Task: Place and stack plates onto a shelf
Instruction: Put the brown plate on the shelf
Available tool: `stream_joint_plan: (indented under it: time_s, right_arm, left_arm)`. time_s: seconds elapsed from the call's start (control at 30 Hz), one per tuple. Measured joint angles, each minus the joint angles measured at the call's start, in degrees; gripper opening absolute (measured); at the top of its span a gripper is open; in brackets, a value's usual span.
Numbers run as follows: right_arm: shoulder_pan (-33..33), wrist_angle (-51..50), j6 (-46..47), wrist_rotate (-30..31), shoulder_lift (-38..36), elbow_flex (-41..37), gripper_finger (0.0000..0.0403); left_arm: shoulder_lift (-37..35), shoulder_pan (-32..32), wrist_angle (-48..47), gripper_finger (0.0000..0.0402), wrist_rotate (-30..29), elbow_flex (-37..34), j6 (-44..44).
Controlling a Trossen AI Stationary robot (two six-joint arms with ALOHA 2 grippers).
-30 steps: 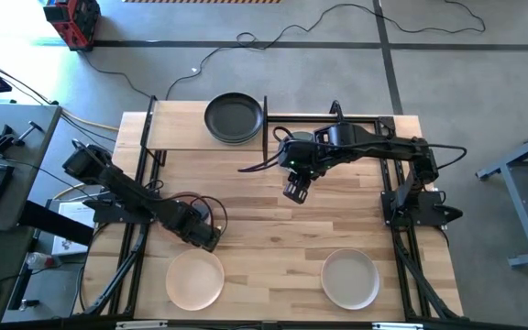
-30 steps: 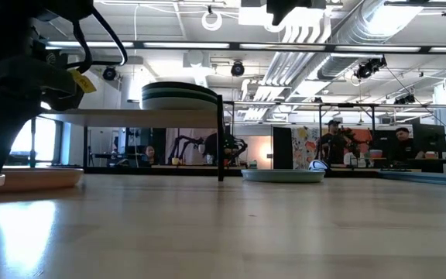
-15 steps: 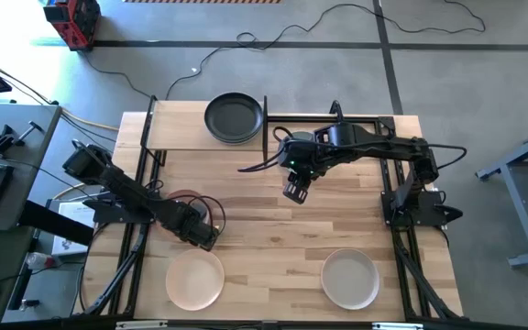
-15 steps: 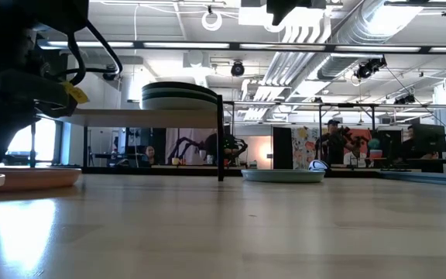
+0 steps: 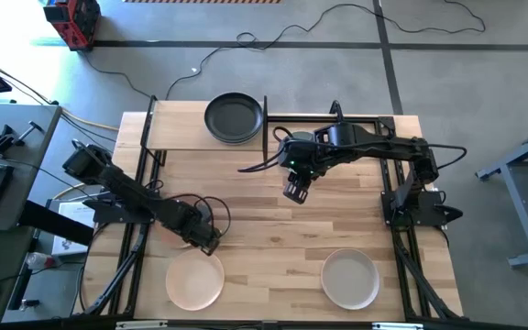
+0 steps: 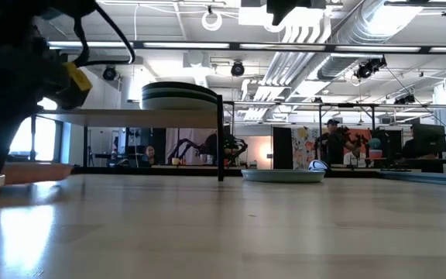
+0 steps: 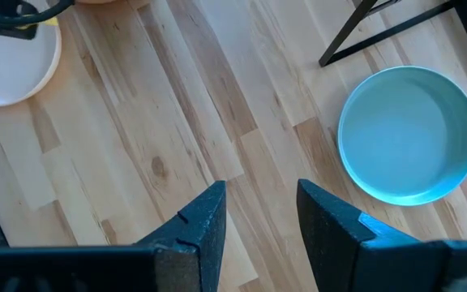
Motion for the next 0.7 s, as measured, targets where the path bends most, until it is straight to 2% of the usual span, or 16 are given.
stream_joint_plan:
  time_s: [0.3,0.7]
  right_arm:
    - [0.0,0.0,-1.0,0.0,0.0,0.0,0.0131]
    - [-0.3,0.0,-4.8,0.0,0.0,0.0,0.0131]
  left_arm:
    - [0.0,0.0,-14.4,0.0001,0.0,9.8,7.1]
    - [0.0,0.0,-33.2,0.0,-0.9,26.7,15.5]
